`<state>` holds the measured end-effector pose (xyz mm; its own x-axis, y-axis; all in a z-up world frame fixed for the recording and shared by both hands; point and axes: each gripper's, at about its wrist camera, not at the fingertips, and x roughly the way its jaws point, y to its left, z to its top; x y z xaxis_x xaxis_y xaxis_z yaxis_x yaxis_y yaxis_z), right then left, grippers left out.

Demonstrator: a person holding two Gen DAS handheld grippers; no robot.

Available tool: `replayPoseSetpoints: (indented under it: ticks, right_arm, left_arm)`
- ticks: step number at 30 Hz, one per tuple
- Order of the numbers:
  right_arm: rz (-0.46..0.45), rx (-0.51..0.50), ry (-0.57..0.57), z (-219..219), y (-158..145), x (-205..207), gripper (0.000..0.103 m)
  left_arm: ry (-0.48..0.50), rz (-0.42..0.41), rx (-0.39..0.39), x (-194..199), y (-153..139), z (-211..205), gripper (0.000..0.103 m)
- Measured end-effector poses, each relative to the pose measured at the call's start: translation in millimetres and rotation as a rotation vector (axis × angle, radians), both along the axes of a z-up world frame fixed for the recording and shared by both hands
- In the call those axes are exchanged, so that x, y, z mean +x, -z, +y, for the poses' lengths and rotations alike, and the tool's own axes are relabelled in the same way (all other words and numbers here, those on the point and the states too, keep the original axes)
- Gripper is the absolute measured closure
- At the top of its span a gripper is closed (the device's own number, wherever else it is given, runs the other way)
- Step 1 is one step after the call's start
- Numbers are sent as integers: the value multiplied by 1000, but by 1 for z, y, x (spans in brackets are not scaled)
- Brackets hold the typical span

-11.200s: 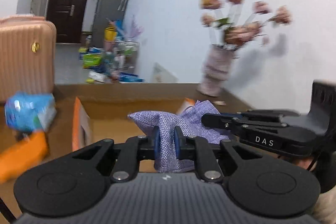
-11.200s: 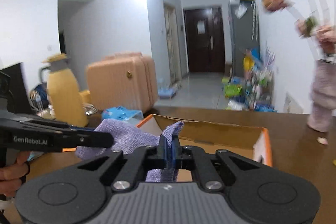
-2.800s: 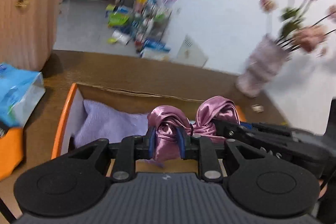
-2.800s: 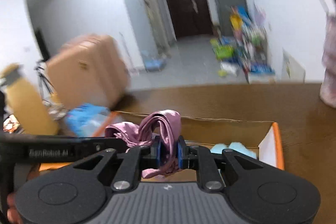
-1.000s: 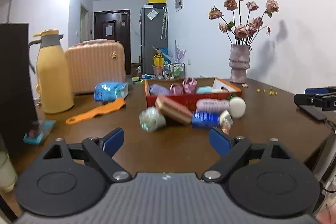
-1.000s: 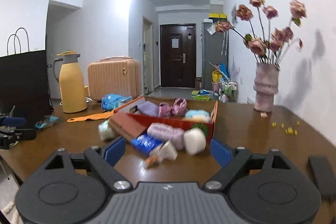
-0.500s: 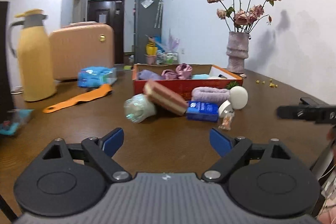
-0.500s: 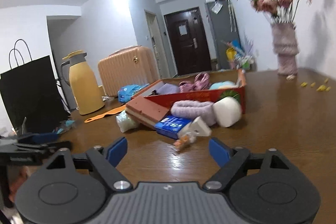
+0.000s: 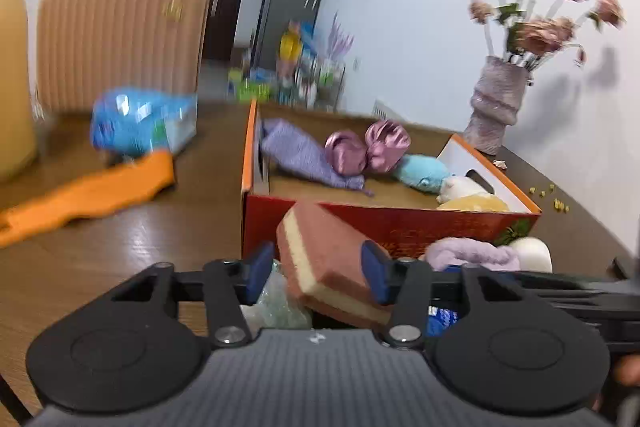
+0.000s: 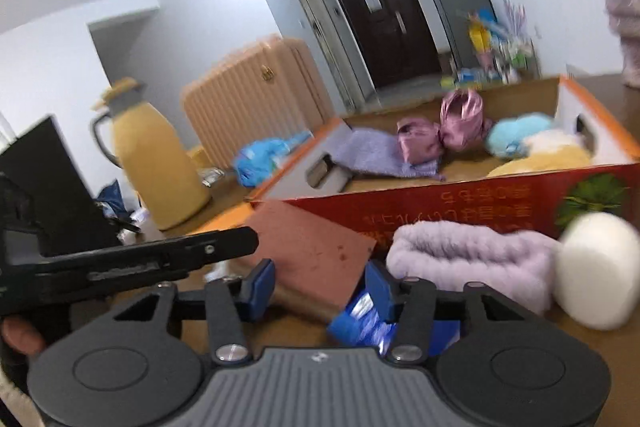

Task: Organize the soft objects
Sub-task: 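Close both grippers on the pink rectangular sponge and lift it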

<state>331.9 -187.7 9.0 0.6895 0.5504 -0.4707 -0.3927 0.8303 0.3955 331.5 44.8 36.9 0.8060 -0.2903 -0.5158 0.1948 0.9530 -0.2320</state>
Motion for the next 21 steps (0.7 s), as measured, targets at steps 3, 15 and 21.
replayPoseSetpoints:
  ticks: [3, 15, 21]
  right_arm:
    - [58, 3, 14, 7, 9, 32, 58]
    - [50, -38, -20, 13, 23, 35, 58]
    - [-14, 24, -9, 6, 10, 22, 60]
  left_arm:
    - [27, 41, -70, 8, 11, 9, 65]
    - [32, 111, -78, 11, 25, 7, 73]
    - [35, 11, -130, -5, 7, 11, 73]
